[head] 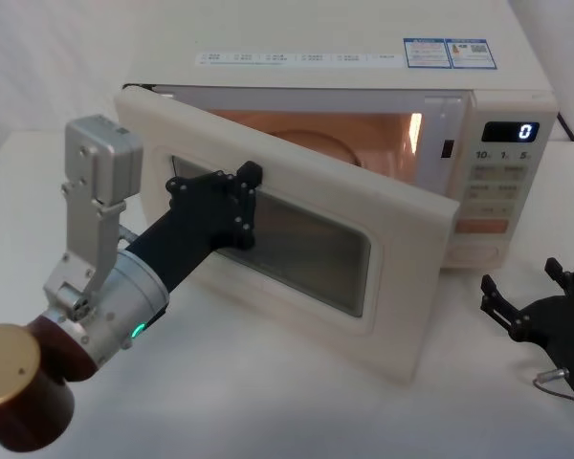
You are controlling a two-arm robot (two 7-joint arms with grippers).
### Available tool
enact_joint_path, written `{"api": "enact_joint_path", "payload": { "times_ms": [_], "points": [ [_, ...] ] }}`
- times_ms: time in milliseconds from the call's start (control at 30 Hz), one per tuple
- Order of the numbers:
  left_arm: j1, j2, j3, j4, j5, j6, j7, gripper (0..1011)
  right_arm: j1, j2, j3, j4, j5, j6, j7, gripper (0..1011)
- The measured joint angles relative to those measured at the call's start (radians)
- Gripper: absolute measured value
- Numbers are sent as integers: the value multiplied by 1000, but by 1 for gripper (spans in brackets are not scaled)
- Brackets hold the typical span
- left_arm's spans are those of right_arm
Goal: Press the button to open the microwave door with one hand; close the microwave door with the other hand.
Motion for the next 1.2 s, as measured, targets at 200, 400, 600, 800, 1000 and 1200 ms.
{"api": "enact_joint_path", "payload": {
  "times_ms": [200,400,600,800,1000,1200],
  "points": [
    [-25,-27,13,21,19,16,11,0,0,0,0,0,0,0,0,1002],
    [-43,-52,21,40,32,28,20,0,0,0,0,0,0,0,0,1002],
    [-58,-73,27,56,40,38,25,0,0,0,0,0,0,0,0,1002],
    [-80,-94,32,74,43,48,25,0,0,0,0,0,0,0,0,1002],
    [-102,-110,39,93,50,56,25,0,0,0,0,0,0,0,0,1002],
    [-122,-125,44,112,59,66,31,0,0,0,0,0,0,0,0,1002]
  ]
}}
